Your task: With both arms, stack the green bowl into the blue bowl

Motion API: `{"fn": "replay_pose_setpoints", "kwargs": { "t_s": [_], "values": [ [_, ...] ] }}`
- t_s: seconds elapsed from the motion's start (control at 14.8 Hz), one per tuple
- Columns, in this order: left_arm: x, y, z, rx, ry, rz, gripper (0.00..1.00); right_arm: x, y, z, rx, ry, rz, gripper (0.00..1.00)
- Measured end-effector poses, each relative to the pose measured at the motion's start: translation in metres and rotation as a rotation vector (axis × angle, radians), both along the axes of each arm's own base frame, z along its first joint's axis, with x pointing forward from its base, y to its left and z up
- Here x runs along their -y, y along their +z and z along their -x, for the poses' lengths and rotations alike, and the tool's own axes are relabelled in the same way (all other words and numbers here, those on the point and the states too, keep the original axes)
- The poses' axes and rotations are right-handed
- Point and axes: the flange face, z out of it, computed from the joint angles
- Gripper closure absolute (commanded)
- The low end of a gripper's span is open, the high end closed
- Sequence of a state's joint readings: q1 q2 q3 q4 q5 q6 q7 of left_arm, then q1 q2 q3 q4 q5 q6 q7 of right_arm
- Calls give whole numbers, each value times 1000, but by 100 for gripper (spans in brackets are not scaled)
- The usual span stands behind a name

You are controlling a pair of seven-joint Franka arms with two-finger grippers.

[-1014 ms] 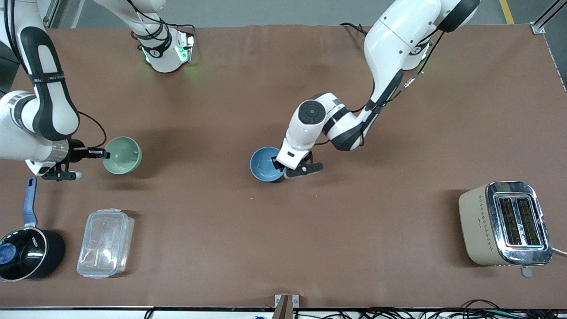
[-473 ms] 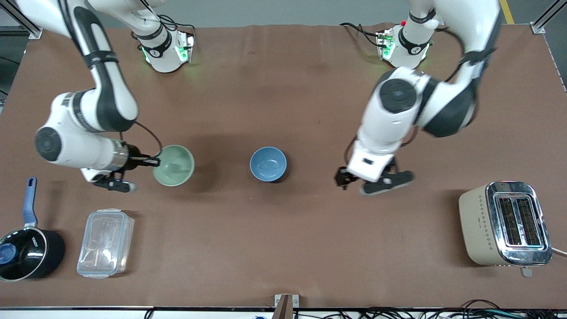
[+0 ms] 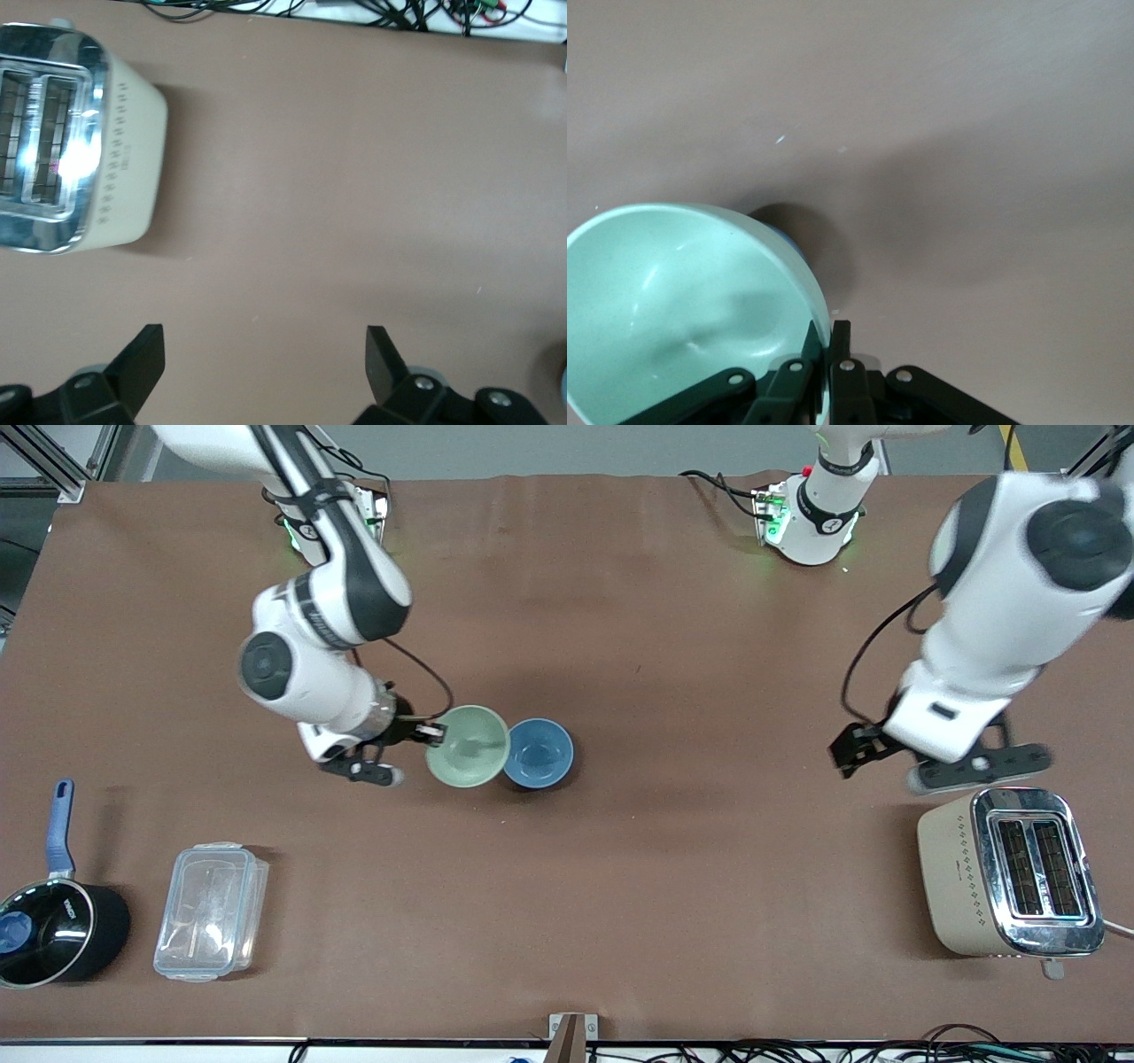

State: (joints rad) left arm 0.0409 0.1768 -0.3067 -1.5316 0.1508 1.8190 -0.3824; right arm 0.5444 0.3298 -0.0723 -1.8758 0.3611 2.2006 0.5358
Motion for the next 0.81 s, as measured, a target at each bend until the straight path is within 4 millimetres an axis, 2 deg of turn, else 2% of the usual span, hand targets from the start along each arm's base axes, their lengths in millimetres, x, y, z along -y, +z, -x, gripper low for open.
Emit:
{"fn": "replay_pose_setpoints", "kwargs": {
  "t_s": [0.14, 0.27, 0.47, 0.61, 0.81],
  "values": [
    [-34, 25, 12, -25, -44, 12, 0, -27, -25, 9, 4, 5, 7, 100],
    [-57, 45, 27, -49, -89, 22, 0, -42, -49, 14, 7, -4, -4, 100],
    [-62, 65, 45, -60, -109, 16, 0, -61, -71, 22, 18, -11, -15, 99],
    [-61, 68, 57, -91, -129, 6, 0, -71, -81, 29, 12, -4, -7, 98],
    [-69, 67, 67, -131, -150, 12, 0, -77, -94, 35, 16, 1, 1, 98]
  ]
}}
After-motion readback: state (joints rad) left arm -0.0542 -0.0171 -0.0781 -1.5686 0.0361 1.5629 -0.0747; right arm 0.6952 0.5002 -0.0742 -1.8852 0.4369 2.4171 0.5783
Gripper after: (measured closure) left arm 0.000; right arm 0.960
